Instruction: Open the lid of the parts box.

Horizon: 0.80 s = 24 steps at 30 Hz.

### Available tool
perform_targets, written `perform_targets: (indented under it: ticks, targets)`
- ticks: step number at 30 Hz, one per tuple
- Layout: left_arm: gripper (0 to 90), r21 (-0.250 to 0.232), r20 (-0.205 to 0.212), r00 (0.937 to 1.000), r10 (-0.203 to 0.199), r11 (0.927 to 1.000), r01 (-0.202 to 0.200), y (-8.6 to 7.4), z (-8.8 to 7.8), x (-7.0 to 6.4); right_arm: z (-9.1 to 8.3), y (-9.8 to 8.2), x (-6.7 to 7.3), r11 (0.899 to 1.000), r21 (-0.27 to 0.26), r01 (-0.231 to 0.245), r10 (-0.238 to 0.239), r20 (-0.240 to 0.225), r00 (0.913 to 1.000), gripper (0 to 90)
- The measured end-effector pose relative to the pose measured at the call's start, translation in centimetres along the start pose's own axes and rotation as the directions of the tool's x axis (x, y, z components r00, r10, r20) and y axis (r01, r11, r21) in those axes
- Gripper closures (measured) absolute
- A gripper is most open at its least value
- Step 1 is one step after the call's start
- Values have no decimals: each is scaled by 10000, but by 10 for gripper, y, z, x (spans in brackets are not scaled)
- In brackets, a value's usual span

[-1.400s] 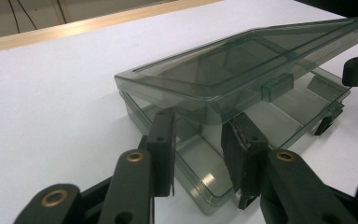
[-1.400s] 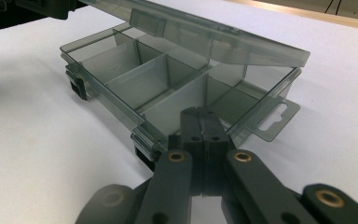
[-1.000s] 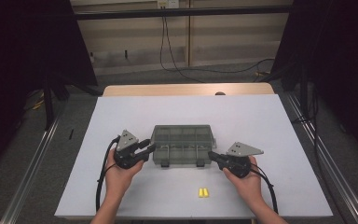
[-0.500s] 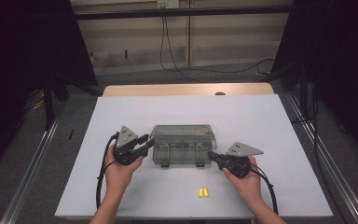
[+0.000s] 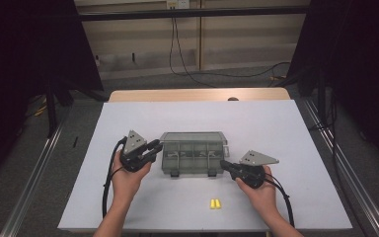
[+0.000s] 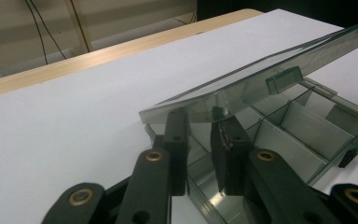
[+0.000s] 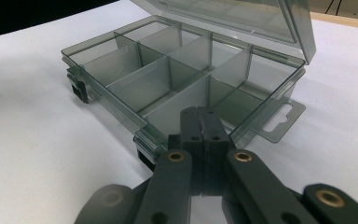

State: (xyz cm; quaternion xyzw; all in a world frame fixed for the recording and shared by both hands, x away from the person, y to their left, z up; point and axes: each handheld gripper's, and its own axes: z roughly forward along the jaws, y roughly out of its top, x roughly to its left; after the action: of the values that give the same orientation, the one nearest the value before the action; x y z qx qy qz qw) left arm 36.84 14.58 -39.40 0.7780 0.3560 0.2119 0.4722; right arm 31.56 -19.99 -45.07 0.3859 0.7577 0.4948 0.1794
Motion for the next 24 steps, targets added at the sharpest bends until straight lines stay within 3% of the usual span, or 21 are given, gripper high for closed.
perform_targets:
  ticks: [24]
  targets:
    - [801, -11, -78, 9999, -131, 9999, 131, 11, 3, 4, 1, -1, 0, 10000, -77, -12, 12, -2, 10000, 900]
